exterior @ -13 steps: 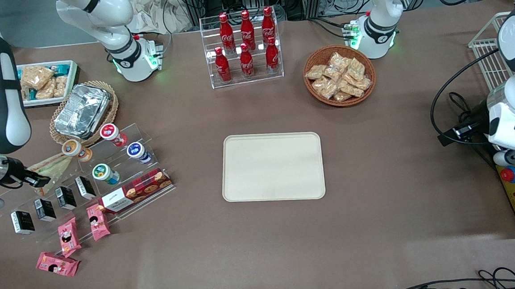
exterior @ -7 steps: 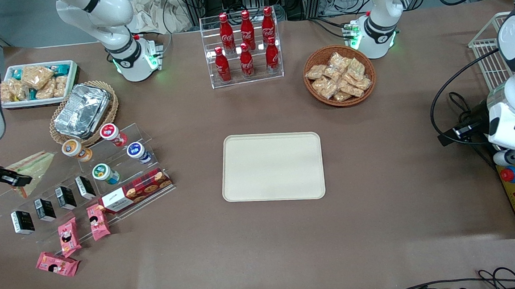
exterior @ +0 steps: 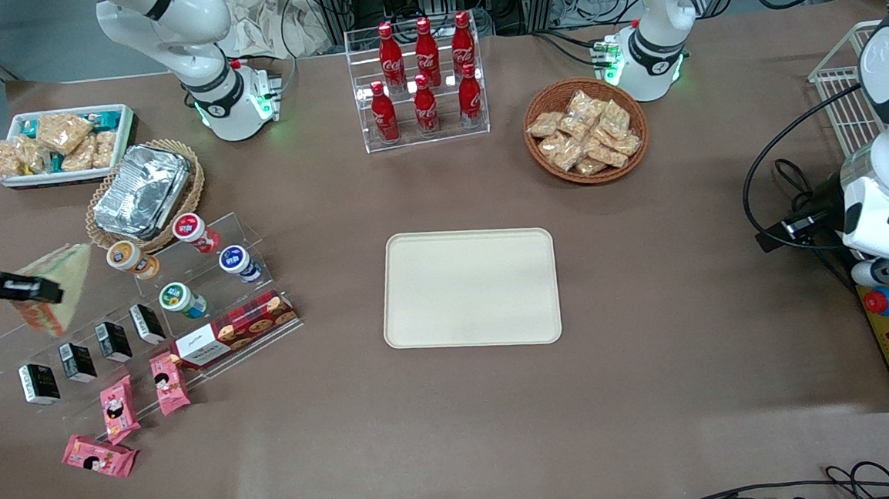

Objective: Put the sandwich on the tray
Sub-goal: 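Lift the sandwich out of the rack with the right gripper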

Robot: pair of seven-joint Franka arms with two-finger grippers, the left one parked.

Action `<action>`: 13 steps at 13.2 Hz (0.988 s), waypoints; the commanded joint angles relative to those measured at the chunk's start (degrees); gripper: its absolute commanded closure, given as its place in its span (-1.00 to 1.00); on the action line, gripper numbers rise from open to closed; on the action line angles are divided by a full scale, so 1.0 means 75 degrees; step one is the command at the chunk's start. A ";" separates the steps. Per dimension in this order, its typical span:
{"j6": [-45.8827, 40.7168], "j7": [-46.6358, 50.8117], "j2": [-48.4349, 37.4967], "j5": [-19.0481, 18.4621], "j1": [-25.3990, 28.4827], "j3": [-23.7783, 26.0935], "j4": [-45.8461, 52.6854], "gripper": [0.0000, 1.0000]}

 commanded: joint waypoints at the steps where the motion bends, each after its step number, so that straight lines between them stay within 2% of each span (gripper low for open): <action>1: -0.0288 -0.0411 0.0021 0.0036 -0.0068 0.0879 0.0303 0.02; 5: -0.0160 -0.0539 0.0021 0.0036 -0.0068 0.2414 0.0362 0.02; 8: 0.0272 -0.1451 0.0021 0.0013 -0.0057 0.3364 0.0362 0.01; 9: 0.0320 -0.1651 0.0079 0.0013 0.0071 0.3553 0.0362 0.01; 13: 0.1255 -0.1841 0.0593 0.0024 0.1124 0.3590 0.0350 0.00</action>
